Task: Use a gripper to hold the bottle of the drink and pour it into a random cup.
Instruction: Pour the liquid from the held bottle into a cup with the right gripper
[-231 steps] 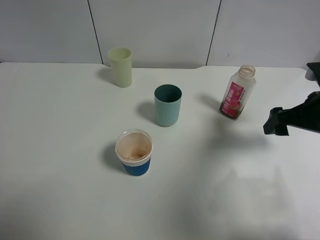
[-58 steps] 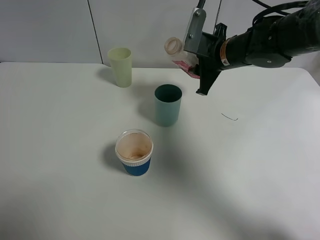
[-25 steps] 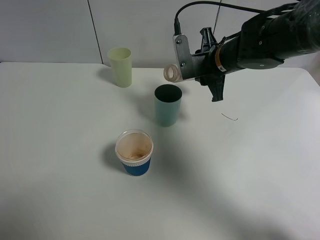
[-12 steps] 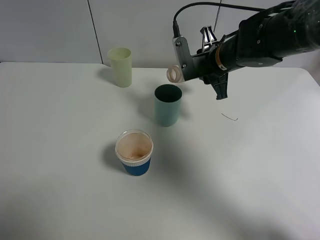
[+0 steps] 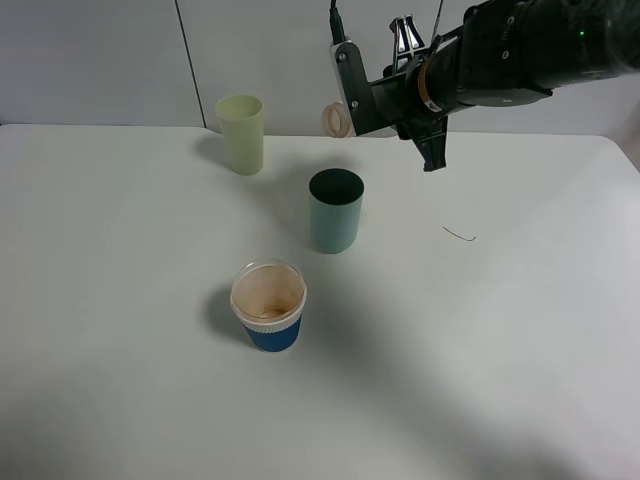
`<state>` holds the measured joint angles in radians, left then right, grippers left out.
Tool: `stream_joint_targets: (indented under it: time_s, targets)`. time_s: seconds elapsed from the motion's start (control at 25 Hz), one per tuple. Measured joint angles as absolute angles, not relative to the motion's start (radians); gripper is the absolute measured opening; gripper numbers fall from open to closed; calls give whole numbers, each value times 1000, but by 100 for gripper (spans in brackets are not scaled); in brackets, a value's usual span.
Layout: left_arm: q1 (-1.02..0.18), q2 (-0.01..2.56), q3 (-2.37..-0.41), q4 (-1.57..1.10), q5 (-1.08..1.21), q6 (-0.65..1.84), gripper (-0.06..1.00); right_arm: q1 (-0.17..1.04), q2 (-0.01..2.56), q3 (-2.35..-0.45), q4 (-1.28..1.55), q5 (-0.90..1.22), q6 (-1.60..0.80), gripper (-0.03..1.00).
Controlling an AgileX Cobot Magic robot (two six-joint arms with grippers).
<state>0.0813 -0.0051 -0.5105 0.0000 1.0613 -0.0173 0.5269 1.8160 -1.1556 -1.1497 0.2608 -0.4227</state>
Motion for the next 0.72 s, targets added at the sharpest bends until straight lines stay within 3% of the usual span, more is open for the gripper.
stream_joint_targets:
  time_s: [0.72]
  targets:
    - [81,-5,-511,0,1061,-17,93,527,1816,-1156,-1209,272,-519,38]
